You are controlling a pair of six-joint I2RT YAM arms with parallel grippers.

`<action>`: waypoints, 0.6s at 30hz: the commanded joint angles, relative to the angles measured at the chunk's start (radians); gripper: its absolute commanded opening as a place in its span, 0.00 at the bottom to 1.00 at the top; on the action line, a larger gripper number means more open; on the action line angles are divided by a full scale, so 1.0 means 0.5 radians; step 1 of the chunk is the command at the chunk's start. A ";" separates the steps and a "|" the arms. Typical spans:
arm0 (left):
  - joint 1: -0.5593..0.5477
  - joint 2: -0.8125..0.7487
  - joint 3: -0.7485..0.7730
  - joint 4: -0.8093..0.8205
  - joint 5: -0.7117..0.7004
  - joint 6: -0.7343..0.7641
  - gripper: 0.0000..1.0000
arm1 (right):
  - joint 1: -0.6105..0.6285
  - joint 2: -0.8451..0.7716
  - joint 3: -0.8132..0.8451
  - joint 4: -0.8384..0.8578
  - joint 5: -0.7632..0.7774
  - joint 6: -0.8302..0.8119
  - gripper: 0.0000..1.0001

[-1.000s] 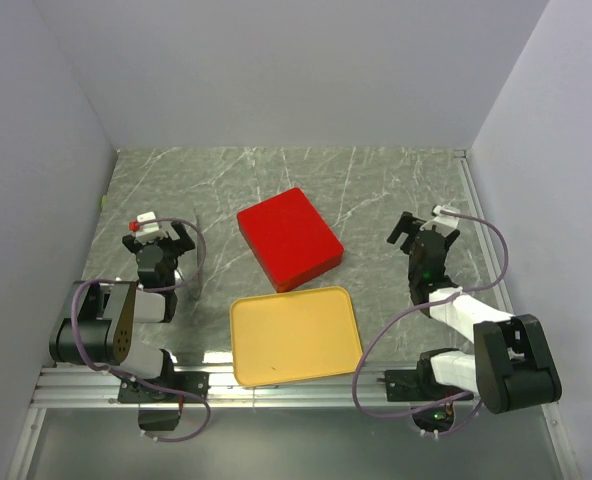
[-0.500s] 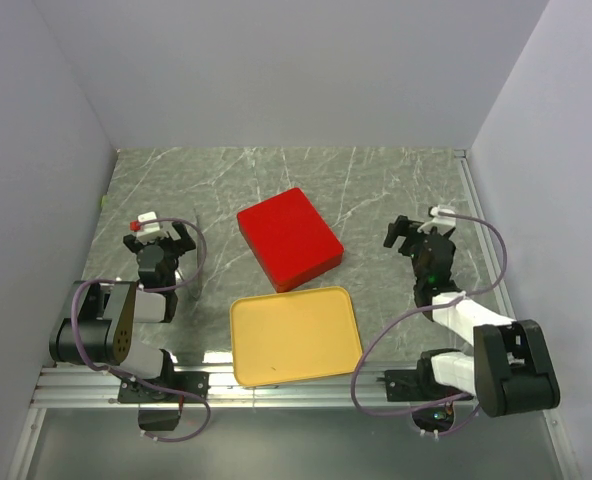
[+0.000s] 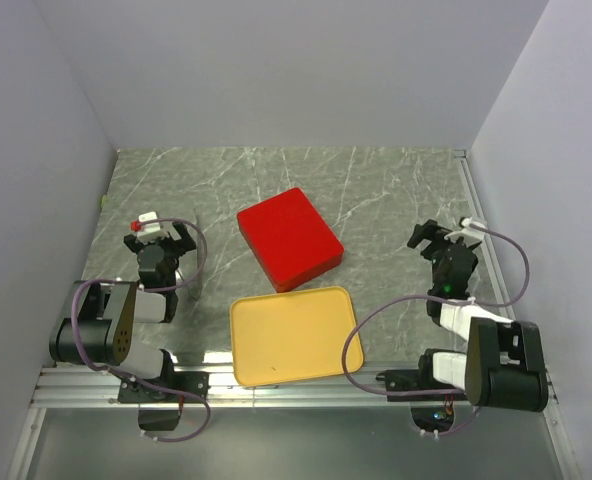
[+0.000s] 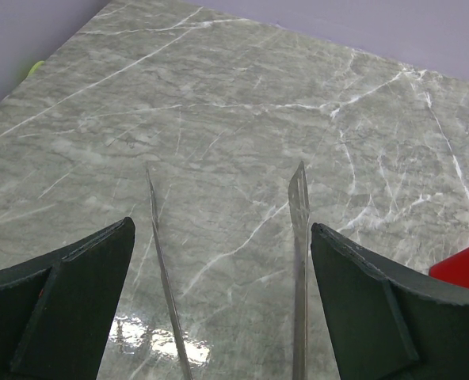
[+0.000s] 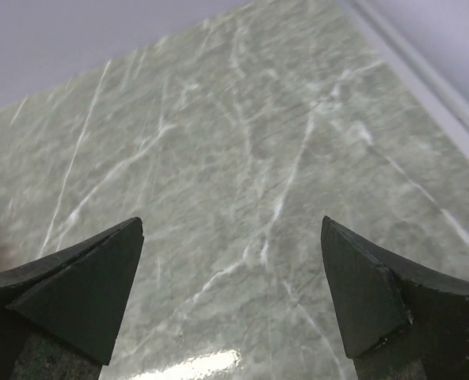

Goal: Pack the cookies

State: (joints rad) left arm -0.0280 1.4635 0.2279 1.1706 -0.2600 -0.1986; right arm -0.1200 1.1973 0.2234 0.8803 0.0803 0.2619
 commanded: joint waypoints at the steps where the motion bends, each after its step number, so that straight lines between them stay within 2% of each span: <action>1: -0.014 -0.009 0.017 0.125 -0.014 0.023 0.99 | 0.040 0.057 0.096 0.132 -0.264 -0.146 1.00; 3: -0.014 -0.009 0.017 0.122 -0.014 0.023 0.99 | 0.202 0.121 0.051 0.318 -0.317 -0.339 1.00; 4: -0.014 -0.009 0.020 0.125 -0.014 0.023 0.99 | 0.288 0.212 0.026 0.377 -0.120 -0.397 1.00; 5: -0.014 -0.006 0.020 0.126 -0.014 0.023 0.99 | 0.329 0.234 -0.053 0.569 -0.093 -0.422 1.00; 6: -0.014 -0.009 0.017 0.126 -0.014 0.023 0.99 | 0.329 0.201 -0.021 0.431 -0.072 -0.416 1.00; 8: -0.014 -0.009 0.017 0.125 -0.014 0.023 0.99 | 0.329 0.241 -0.008 0.549 -0.072 -0.404 1.00; 9: -0.014 -0.009 0.017 0.122 -0.014 0.023 0.99 | 0.320 0.210 0.010 0.395 -0.069 -0.395 1.00; 18: -0.014 -0.009 0.020 0.126 -0.017 0.026 0.99 | 0.310 0.198 -0.005 0.439 -0.059 -0.389 1.00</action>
State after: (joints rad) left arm -0.0307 1.4635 0.2279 1.1709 -0.2604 -0.1959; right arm 0.0364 1.3136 0.2207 1.0424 0.0269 0.0868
